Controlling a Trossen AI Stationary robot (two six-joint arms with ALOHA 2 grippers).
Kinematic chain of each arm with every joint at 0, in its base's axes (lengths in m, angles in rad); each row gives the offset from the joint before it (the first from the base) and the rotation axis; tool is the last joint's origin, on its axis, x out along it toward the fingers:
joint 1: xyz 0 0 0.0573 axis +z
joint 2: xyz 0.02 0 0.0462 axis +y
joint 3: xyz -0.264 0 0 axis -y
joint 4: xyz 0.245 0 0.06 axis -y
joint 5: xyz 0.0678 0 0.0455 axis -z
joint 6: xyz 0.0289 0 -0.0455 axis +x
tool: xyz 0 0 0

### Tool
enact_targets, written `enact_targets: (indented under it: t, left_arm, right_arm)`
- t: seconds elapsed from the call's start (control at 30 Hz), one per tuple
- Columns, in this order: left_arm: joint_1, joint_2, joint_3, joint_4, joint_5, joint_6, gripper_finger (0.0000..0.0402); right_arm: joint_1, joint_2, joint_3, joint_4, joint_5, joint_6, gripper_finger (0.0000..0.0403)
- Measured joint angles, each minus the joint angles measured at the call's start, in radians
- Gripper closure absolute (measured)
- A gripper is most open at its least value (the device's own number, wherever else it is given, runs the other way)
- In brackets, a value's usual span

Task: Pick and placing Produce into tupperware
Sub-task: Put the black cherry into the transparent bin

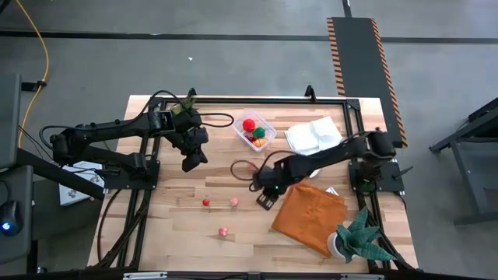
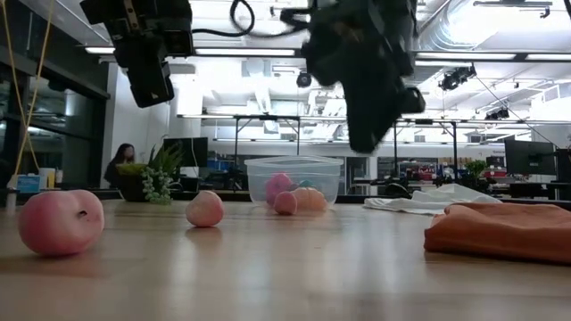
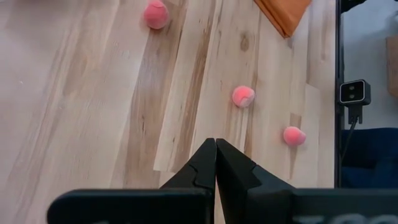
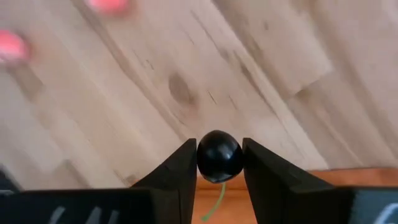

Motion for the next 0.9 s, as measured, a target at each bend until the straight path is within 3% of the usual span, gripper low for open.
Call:
enact_targets:
  t: [0.53,0.67,0.9]
  left_arm:
    - [0.000,0.000,0.000,0.006,-0.003,0.000,0.0401]
    - [0.000,0.000,0.000,0.018,-0.003,-0.010,0.0401]
    - [0.000,0.000,0.000,0.071,-0.003,-0.016,0.0401]
  right_arm:
    - [-0.077,-0.298,0.000,0.057,0.146,-0.101,0.0300]
    - [-0.102,-0.335,0.000,0.091,0.188,-0.162,0.0300]
    - [-0.186,-0.340,0.000,0.190,0.171,-0.228,0.0300]
